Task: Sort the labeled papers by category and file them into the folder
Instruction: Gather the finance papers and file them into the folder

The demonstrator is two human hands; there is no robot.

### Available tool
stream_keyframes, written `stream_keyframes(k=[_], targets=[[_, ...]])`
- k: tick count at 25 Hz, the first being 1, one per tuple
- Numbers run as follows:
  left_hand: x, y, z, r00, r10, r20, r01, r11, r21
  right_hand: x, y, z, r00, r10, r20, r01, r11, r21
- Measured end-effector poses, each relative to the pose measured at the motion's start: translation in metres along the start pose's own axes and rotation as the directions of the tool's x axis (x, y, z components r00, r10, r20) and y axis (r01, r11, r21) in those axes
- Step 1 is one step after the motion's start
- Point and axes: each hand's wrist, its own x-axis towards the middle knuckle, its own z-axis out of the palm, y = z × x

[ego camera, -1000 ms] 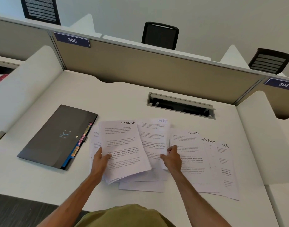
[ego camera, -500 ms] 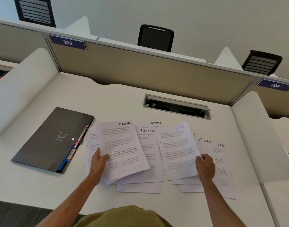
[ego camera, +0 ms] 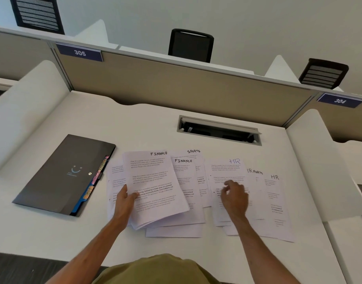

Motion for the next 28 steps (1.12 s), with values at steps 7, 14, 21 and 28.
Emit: stream_keyframes(k=[7,14,21,28], targets=[[-0.01,-0.003,-0.006,1.0,0.008,0.017,-0.008,1.0,-0.008,-0.018,-0.076,0.043,0.93,-0.06,0.363,0.131,0.976,-0.174],[-0.021,-0.014,-0.022,1.0,-0.013,0.001,0.013,1.0,-0.011,-0.032,-0.077,0.056,0.964,-0.041,0.262,0.095,0.976,-0.197],[-0.019,-0.01,-0.031,1.0,-0.013,-0.014,0.013,1.0,-0.011,-0.022,-0.077,0.051,0.922,0.11,0.372,-0.119,0.993,0.001],[-0.011,-0.012,-0.036,1.0,0.004,-0.014,-0.004,1.0,-0.006,0.01,-0.04,0.019,0.915,0.25,0.318,-0.372,0.829,0.418]])
